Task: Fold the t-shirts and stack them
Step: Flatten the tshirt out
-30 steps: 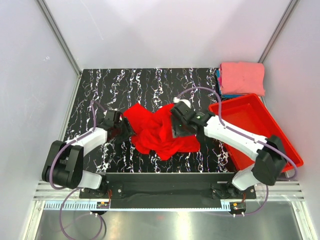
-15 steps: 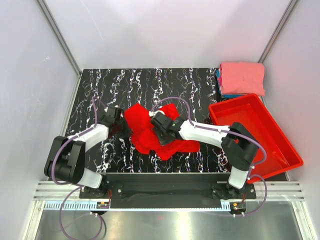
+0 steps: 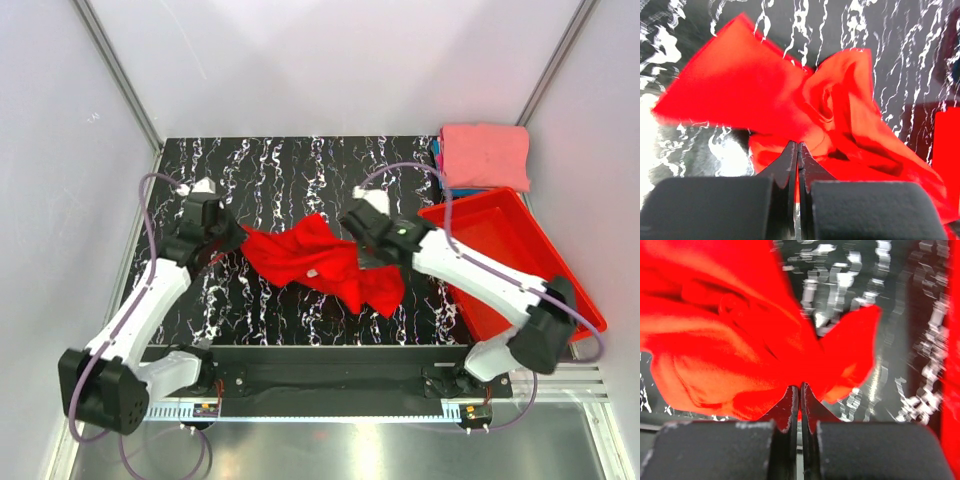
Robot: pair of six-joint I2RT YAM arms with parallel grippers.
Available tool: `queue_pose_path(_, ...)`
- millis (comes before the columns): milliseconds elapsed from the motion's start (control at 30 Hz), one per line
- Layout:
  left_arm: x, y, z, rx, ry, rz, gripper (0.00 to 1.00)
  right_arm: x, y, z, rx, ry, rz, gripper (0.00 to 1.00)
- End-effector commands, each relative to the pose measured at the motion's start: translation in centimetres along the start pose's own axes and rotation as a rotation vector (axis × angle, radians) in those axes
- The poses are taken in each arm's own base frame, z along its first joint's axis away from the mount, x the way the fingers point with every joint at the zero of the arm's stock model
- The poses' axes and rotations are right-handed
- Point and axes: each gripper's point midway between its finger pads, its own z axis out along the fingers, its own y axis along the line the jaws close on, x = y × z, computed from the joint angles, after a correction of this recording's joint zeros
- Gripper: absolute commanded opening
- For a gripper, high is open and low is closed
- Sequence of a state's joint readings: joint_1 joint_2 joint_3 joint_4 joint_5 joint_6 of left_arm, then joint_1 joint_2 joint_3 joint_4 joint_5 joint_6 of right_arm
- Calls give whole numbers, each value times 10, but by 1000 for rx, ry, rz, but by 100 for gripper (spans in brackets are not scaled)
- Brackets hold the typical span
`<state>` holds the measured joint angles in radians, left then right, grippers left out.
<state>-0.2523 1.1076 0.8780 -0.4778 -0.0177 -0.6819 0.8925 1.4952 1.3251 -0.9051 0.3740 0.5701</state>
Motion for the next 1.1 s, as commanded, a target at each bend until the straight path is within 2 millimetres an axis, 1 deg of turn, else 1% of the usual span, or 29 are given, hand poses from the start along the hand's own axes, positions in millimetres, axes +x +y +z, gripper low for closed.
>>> queue_pose_path(0,-18,8,-28,-61,-71,31,0,-2,-44,-22,93,-25,97,0)
queue_pose_path(33,-23,9,-36,-71,-91,34,0,-10,-48,-37,67,-60,112,0)
queue_pose_path(67,-36,3,-49,-62,-131,45,0,-15,-49,-46,50,-80,116,0)
queue_pose_path(100,-41,5,-65,-71,-155,49,0,-26,-45,-60,8,-107,111,0)
queue_pose_path(133,-56,-5,-82,-46,-202,48,0,-30,-43,-72,-28,-122,108,0)
queue_pose_path(167,-64,-9,-95,-36,-229,54,0,-32,-36,-82,-83,-122,105,0)
queue_pose_path(200,-66,-7,-111,-43,-243,52,0,-41,-33,-100,-134,-157,113,0)
queue_pose_path(233,-80,-16,-131,-18,-291,46,0,-45,-28,-110,-180,-172,113,0)
queue_pose_path(267,-84,-18,-142,-12,-307,45,0,-45,-20,-120,-248,-169,107,0)
queue_pose_path(300,-84,-17,-156,-8,-314,42,0,-49,-16,-137,-312,-198,114,0)
queue_pose_path(333,-93,-25,-176,25,-352,35,0,-53,-11,-148,-359,-214,119,0)
queue_pose_path(367,-92,-25,-188,37,-353,36,0,-52,-4,-160,-425,-211,123,0)
queue_pose_path(400,-91,-30,-197,62,-350,35,0,-57,-3,-180,-482,-252,154,0)
queue_pose_path(433,-97,-37,-213,95,-371,33,0,-58,-1,-190,-519,-265,171,0)
queue_pose_path(500,-91,-41,-218,107,-320,50,0,-59,1,-208,-588,-283,210,0)
queue_pose_path(533,-92,-44,-221,114,-319,55,0,-58,2,-208,-595,-283,215,0)
queue_pose_path(567,-92,-43,-217,105,-310,63,0,-57,0,-201,-572,-285,222,0)
queue_pose_path(667,-91,-31,-192,36,-304,72,0,-43,-9,-148,-421,-216,235,0)
queue_pose_path(700,-90,-30,-185,25,-293,76,0,-30,-9,-119,-363,-144,219,0)
queue_pose_path(767,-92,-23,-174,-26,-284,84,0,-22,-8,-97,-345,-89,212,0)
queue_pose_path(800,-94,-17,-172,-63,-293,80,0,-22,-3,-92,-356,-75,207,0)
queue_pose_path(833,-99,-11,-176,-99,-313,75,0,-28,5,-93,-393,-82,204,0)
queue_pose_path(867,-98,0,-178,-155,-315,85,0,-27,22,-102,-489,-53,180,0)
queue_pose_path(900,-106,15,-186,-238,-362,80,0,-32,36,-111,-561,-49,153,0)
queue_pose_path(933,-112,20,-198,-265,-399,77,0,-37,48,-122,-639,-50,139,0)
queue_pose_path(967,-114,31,-213,-311,-432,87,0,-34,66,-142,-766,-14,112,0)
queue_pose_path(1000,-117,33,-223,-320,-454,94,0,-37,79,-157,-853,-29,92,0)
queue_pose_path(1033,-122,32,-240,-304,-497,89,0,-34,87,-169,-912,-19,80,0)
queue_pose_path(1067,-121,36,-249,-314,-500,99,0,-30,93,-183,-974,3,82,0)
